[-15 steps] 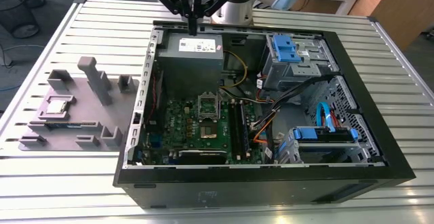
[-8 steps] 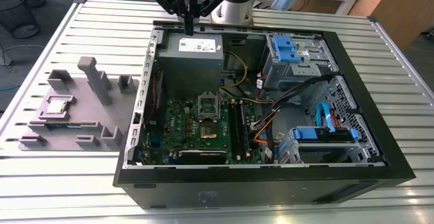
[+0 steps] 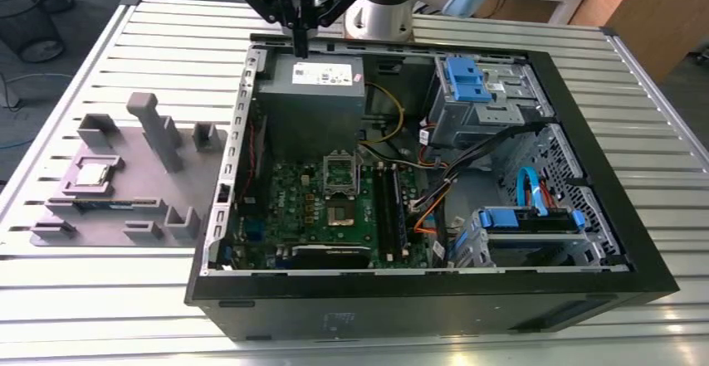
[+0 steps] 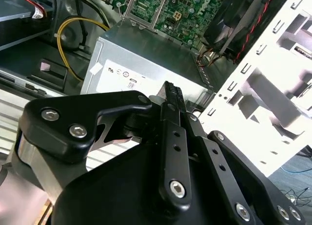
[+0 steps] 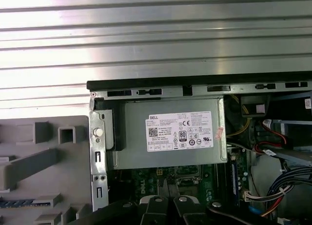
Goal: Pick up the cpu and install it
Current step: 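Reach for the cpu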
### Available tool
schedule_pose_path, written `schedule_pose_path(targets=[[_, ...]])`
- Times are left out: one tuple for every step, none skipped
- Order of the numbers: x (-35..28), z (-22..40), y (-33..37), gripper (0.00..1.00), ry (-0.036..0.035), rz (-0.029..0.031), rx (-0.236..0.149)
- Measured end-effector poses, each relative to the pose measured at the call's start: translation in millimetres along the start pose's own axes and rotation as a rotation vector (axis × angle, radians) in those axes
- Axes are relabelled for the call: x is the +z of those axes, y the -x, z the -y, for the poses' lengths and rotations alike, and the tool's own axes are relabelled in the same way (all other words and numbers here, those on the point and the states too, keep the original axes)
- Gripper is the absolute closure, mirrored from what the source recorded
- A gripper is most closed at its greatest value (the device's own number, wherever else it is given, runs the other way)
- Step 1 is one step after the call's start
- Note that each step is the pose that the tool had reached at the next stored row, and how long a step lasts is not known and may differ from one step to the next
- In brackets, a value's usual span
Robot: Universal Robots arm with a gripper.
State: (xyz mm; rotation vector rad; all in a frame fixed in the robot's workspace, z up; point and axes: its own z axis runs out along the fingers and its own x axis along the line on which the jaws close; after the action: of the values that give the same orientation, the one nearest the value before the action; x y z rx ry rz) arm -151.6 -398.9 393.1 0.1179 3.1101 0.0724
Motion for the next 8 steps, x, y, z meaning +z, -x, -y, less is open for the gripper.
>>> schedule_pose_path(targets=[[0.0, 0.1, -1.4, 0.89, 0.0, 0.0003, 0.0], [-0.1, 0.2, -2.6, 0.89, 0.0, 0.0006, 0.0], [-0.1, 0.3, -3.8, 0.89, 0.0, 0.0008, 0.0], [-0.1, 0.4, -5.0, 0.89, 0.0001, 0.001, 0.0], [-0.1, 0.5, -6.2, 0.89, 0.0, 0.0013, 0.0], [-0.1, 0.6, -7.3, 0.89, 0.0001, 0.0015, 0.0], [-0.1, 0.7, -8.4, 0.89, 0.0001, 0.0016, 0.0], [-0.2, 0.7, -9.4, 0.89, 0.0001, 0.0018, 0.0]])
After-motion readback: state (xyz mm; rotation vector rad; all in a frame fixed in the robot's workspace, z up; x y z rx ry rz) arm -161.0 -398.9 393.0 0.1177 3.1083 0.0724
